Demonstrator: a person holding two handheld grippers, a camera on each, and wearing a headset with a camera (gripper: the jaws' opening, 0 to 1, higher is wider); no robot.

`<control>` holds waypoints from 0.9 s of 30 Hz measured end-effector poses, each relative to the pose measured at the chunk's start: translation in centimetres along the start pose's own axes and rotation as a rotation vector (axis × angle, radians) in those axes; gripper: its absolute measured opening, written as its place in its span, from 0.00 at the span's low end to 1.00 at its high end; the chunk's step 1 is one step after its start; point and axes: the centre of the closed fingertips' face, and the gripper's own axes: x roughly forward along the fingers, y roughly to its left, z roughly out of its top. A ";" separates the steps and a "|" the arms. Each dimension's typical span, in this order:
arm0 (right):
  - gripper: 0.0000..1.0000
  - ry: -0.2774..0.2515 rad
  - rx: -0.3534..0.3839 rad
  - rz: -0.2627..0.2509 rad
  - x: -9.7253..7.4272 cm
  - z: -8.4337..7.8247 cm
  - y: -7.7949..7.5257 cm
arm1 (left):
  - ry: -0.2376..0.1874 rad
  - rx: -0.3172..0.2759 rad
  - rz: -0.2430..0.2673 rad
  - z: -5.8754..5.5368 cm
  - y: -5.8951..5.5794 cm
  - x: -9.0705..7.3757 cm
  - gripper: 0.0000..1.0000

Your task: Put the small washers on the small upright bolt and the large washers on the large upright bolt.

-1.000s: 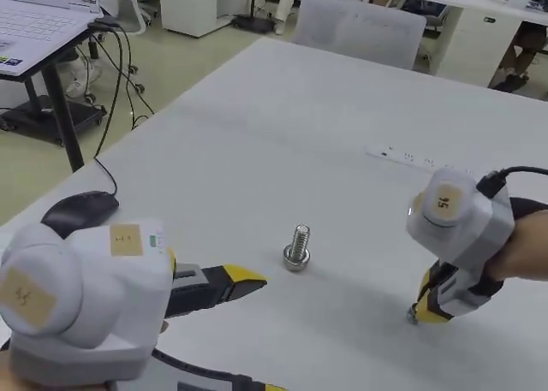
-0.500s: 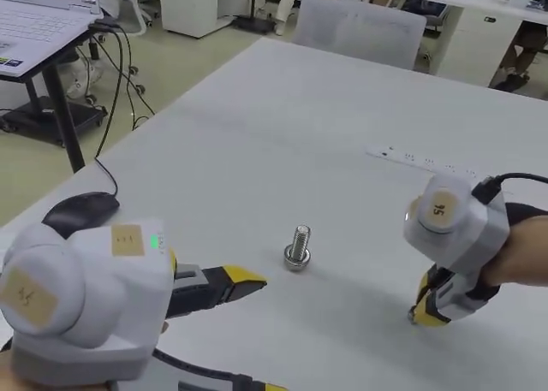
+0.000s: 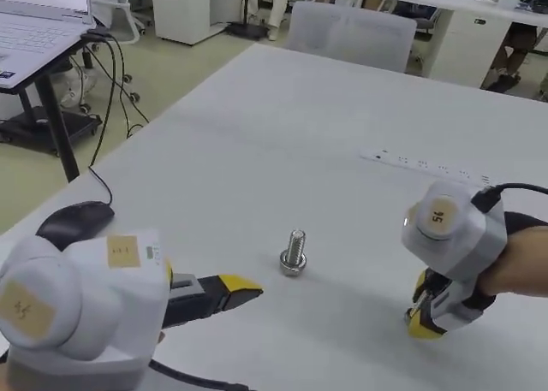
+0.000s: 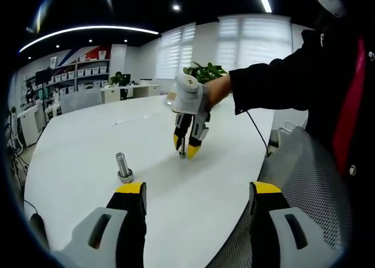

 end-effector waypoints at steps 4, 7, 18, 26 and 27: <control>0.36 -0.036 0.029 -0.002 0.0 0.3 0.1 | -0.002 -0.005 0.004 0.0 0.1 -0.1 0.71; 0.41 -0.052 0.042 -0.003 -0.1 0.5 0.3 | -0.003 -0.008 0.006 0.1 0.1 -0.1 0.71; 0.52 -0.147 0.120 -0.020 -0.7 0.8 0.5 | 0.009 -0.011 -0.009 0.1 0.0 0.0 0.71; 0.63 -0.217 0.198 -0.040 -0.8 0.3 0.7 | 0.014 -0.018 -0.013 0.0 0.1 0.3 0.71; 0.65 -0.227 0.206 -0.041 -0.9 0.4 0.7 | 0.014 -0.019 -0.012 0.1 0.2 0.3 0.71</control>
